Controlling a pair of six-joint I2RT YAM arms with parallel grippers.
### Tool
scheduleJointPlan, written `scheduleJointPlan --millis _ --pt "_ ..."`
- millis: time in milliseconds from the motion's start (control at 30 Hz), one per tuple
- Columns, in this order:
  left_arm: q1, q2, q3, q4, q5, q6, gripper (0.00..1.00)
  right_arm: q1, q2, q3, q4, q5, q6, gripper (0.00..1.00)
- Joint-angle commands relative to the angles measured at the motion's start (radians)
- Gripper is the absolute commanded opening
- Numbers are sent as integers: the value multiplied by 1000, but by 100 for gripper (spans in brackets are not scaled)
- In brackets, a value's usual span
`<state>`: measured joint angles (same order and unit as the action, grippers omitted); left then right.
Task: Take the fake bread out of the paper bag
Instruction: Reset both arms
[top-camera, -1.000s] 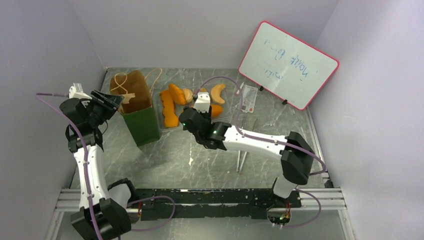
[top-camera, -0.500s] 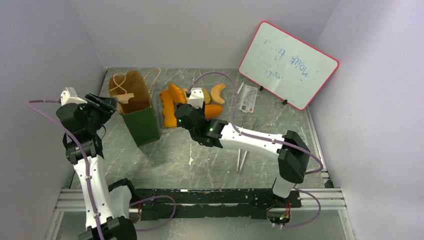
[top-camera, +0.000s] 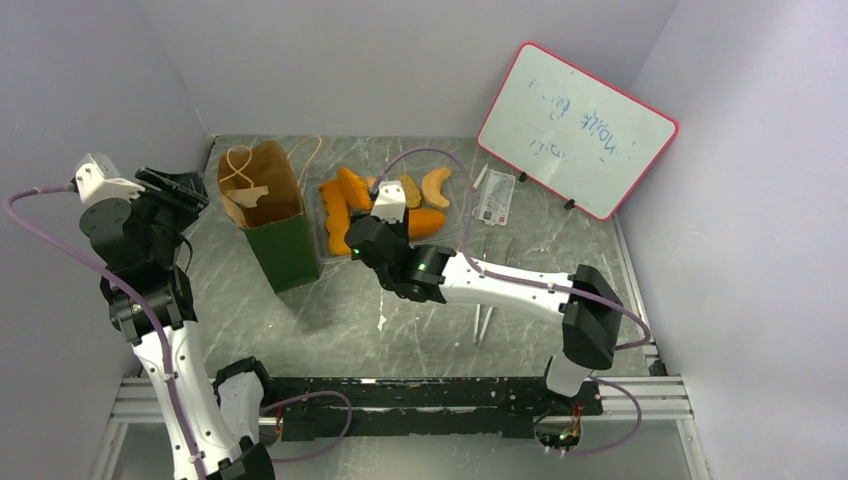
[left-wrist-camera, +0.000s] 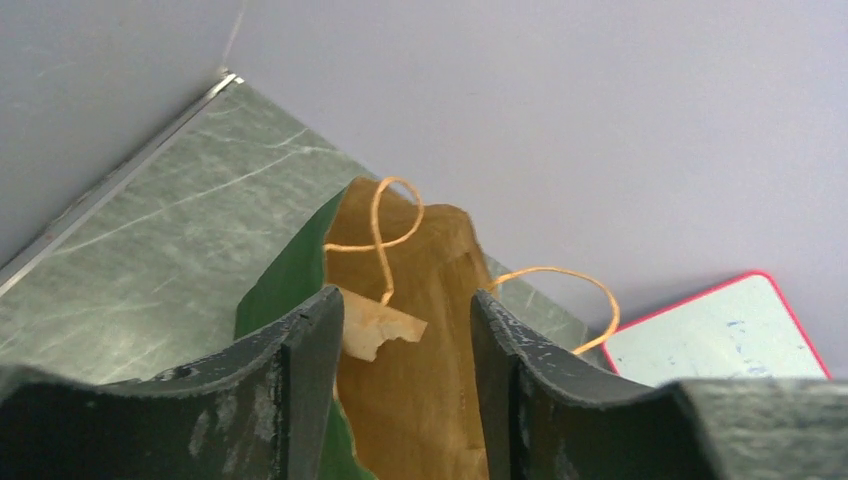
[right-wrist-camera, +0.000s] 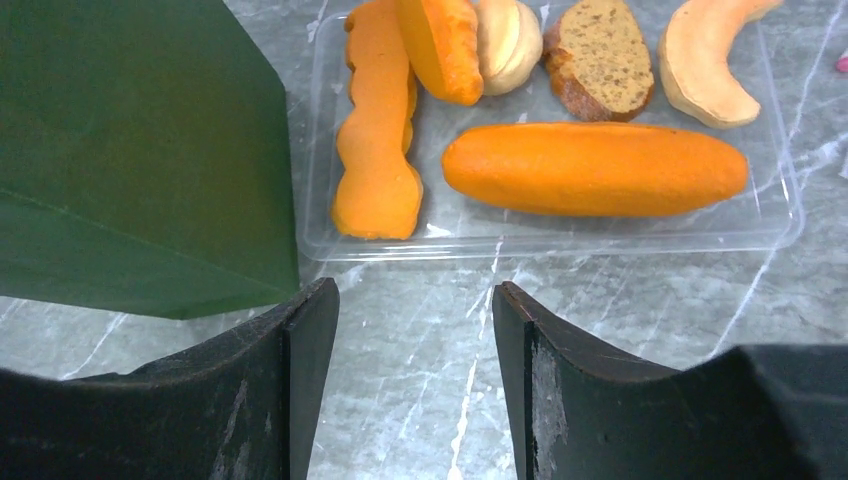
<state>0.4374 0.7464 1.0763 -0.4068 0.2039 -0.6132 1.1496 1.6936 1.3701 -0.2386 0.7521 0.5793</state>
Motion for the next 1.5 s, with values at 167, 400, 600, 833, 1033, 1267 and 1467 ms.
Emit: scheduleJointPlan --millis 167,400,600,833,1033,1267,1467 --pt "-27 21 -53 393 311 -37 42 -17 -159 -74 -40 167 55 61" --pt "-191 81 -25 564 305 -4 42 -85 -253 -155 -90 182 106 61" --pt "-624 290 191 500 109 228 44 -138 -308 -175 -148 199 107 61" --pt "-1033 466 210 453 -154 496 45 -259 -452 -308 -151 175 137 61" --pt "-1180 472 -143 726 -380 459 47 -348 -601 -494 -72 145 101 60" --pt "-1313 673 -300 990 -618 560 51 -459 -555 -543 16 62 -38 63" --pt "-1292 786 -361 1165 -629 583 55 -598 -424 -564 207 -68 -199 75"
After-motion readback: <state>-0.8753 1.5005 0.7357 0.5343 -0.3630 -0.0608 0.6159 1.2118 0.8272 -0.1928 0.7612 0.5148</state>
